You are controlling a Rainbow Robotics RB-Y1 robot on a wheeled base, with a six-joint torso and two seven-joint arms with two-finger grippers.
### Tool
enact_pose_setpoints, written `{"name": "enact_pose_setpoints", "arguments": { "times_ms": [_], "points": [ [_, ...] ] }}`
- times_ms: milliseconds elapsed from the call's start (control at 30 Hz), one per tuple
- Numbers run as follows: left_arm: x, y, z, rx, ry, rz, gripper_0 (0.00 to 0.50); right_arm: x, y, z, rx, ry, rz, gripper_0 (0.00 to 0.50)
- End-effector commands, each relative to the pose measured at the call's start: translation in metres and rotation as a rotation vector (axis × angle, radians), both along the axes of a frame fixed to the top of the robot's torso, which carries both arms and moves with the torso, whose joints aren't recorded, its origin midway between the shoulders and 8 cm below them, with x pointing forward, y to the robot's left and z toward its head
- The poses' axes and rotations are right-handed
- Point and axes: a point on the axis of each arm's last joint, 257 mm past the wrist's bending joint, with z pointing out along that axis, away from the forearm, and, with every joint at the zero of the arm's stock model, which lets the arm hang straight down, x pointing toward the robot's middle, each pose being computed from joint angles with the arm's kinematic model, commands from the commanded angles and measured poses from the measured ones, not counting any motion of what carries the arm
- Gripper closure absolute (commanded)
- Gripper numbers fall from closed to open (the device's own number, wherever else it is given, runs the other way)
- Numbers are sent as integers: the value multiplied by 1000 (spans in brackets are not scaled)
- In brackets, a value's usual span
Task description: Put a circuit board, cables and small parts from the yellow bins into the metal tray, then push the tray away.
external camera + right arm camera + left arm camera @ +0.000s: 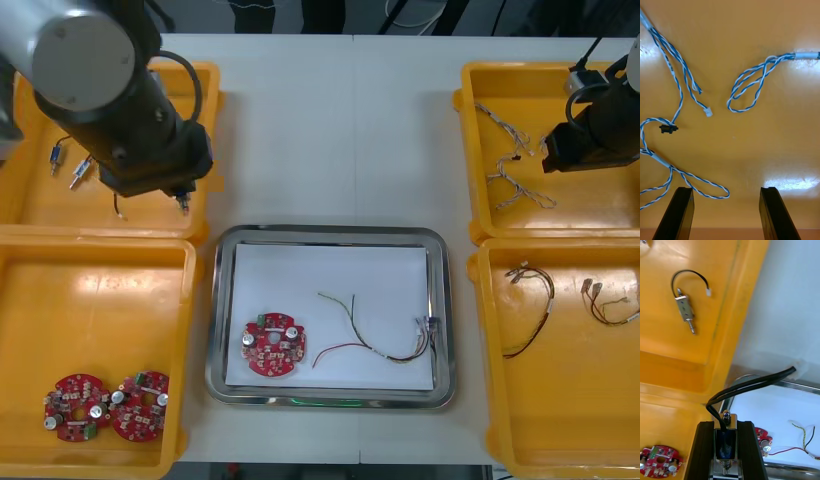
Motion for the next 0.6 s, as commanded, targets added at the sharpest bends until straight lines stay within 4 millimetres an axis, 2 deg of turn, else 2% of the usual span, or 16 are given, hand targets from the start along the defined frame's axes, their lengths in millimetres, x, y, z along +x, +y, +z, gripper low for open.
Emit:
{"name": "enact_pose_setpoints", "arguments": {
  "times_ms": [33, 300, 600],
  "points": [
    [-8, -40, -11, -51, -21, 30, 500, 2, 7, -1, 69, -26, -21, 0],
    [-12, -74, -44, -12, -38, -26, 500, -1, 15, -24, 113, -24, -25, 0],
    [-30, -90, -80, 10, 2, -57, 500, -2, 12, -38, 114, -43, -26, 0]
  ]
}}
